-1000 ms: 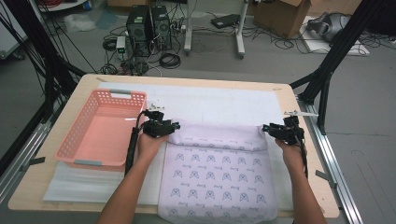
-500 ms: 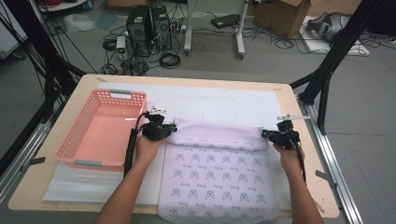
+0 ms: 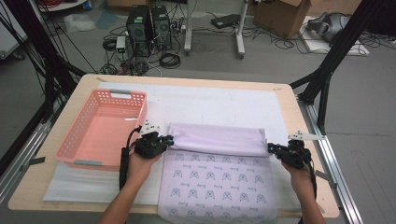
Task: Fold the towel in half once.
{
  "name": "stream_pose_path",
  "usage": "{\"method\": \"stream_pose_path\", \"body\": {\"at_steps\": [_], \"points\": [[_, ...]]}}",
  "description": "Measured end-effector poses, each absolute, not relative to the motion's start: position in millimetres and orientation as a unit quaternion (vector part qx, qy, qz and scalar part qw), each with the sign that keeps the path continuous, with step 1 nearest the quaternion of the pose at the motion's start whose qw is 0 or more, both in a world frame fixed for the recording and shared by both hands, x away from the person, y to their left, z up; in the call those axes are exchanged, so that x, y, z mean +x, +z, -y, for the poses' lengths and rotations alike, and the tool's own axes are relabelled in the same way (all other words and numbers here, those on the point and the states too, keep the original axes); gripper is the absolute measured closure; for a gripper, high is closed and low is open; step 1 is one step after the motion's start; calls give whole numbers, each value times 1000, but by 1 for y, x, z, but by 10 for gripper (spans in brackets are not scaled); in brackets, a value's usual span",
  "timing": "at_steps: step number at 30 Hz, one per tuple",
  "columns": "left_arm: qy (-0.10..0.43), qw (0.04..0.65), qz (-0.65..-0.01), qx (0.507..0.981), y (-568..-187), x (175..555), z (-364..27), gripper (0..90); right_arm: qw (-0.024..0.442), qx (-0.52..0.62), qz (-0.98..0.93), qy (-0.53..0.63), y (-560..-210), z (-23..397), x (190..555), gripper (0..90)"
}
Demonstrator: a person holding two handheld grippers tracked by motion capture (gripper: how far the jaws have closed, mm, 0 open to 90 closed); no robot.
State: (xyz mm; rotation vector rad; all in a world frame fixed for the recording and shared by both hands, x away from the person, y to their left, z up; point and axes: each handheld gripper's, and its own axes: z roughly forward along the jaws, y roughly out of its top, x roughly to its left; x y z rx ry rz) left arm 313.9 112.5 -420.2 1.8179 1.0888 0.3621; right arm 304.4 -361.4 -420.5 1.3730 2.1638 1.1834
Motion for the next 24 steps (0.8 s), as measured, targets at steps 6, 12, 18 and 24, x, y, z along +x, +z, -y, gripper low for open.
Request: {"method": "stream_pose_path", "body": {"at_steps": [6,12,18,24], "points": [[132,473,-439,752,-435,288,-122,835,152,472,-764,414,-427,365,278,871],[125,478,-450,744,-437,291,-125,522,142,479,-763,411,-432,367,271,728],[119,482,-453,741,-435,312,-112,447,149,507,-734,428,-425,362,286,547],[114,442,-460,761,-446,318,-104,667,133,515,-745,402,-437,347,304,720]]}}
